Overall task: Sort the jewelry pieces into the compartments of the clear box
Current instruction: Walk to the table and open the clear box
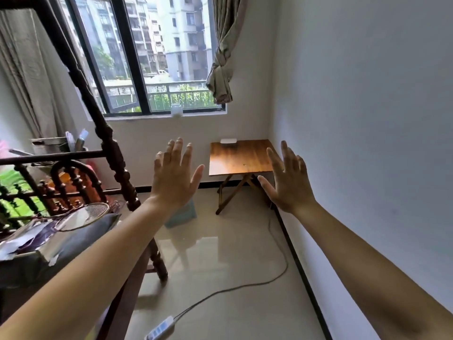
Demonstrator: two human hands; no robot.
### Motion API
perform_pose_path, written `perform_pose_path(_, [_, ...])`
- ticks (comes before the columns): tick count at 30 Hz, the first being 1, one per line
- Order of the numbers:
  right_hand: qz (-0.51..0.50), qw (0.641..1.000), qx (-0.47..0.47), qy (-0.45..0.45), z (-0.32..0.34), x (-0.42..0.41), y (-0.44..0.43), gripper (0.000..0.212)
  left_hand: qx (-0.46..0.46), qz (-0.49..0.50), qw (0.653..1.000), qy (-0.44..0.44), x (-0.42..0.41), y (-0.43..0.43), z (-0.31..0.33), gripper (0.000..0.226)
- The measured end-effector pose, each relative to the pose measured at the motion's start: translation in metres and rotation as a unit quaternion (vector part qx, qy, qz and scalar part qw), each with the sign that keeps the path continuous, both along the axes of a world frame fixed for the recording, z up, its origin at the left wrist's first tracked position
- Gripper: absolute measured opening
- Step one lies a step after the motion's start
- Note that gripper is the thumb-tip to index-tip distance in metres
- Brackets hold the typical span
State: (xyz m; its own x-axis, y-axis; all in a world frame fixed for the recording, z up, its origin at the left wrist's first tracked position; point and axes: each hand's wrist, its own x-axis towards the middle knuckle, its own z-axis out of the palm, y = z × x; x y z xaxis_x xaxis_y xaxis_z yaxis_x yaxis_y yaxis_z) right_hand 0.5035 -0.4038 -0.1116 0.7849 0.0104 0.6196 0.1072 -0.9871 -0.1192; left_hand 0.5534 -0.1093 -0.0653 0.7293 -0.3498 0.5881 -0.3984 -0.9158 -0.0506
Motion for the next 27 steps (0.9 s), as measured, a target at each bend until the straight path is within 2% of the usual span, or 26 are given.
perform_pose_path(5, [0.010,1.000,0.019,0.020,0.007,0.123,0.000,0.079,-0.016,0.017,1.000,0.006,0.102,-0.001,-0.001,0.068])
perform_pose_path(12, [0.032,0.999,-0.007,0.036,-0.020,0.302,0.021,0.078,-0.035,0.026,0.999,0.016,0.272,0.014,-0.034,0.069])
perform_pose_path(20, [-0.008,0.998,-0.026,0.060,-0.021,0.510,0.032,0.076,-0.054,0.000,0.998,0.031,0.491,0.023,-0.025,0.067])
perform_pose_path(27, [-0.041,0.998,0.021,0.051,-0.023,0.647,0.004,0.073,-0.030,-0.030,0.998,0.044,0.648,-0.007,-0.026,0.065])
